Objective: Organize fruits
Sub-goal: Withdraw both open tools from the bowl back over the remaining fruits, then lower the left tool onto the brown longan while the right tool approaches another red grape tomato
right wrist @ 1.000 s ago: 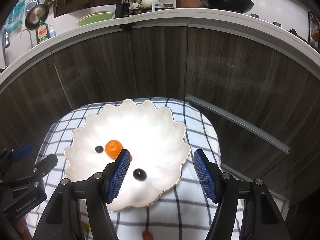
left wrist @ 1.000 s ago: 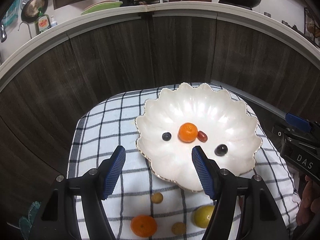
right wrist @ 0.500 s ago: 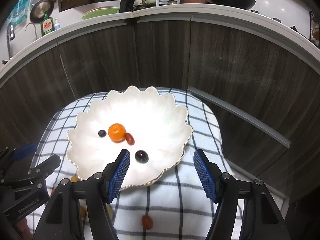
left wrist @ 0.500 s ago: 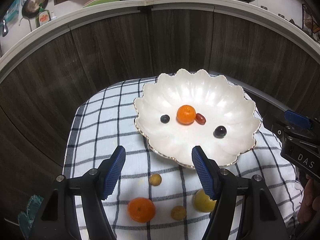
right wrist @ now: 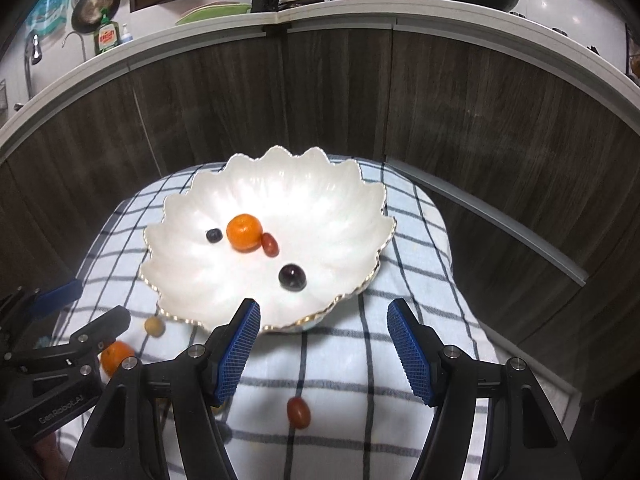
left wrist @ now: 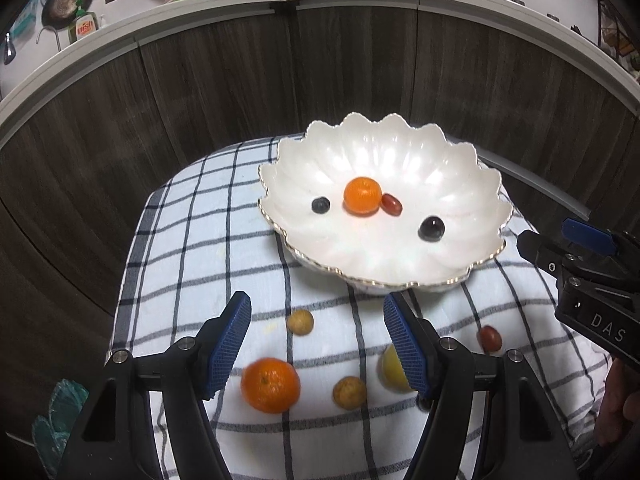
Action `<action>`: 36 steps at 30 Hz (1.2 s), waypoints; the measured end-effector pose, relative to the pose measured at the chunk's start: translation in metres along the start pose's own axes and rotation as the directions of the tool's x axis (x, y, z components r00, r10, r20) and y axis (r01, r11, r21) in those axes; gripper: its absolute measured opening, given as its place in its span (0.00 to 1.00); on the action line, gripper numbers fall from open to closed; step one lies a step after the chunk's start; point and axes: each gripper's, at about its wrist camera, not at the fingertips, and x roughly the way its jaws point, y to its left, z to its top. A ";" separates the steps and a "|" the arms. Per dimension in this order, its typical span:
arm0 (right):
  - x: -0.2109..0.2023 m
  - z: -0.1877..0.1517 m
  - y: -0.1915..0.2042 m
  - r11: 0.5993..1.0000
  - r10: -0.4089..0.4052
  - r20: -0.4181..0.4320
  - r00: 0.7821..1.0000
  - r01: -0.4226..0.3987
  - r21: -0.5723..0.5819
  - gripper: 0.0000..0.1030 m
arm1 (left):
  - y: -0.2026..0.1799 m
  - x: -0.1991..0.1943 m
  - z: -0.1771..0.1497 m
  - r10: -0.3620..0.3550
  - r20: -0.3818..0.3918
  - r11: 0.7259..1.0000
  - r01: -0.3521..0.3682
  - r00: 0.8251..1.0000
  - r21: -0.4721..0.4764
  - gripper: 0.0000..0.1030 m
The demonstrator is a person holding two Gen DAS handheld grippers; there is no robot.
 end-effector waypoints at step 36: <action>0.021 -0.076 0.017 0.997 0.026 -0.076 0.997 -0.032 -0.076 0.65 | -0.013 0.023 -0.074 -0.042 -0.002 0.999 0.042 0.999 0.029 0.64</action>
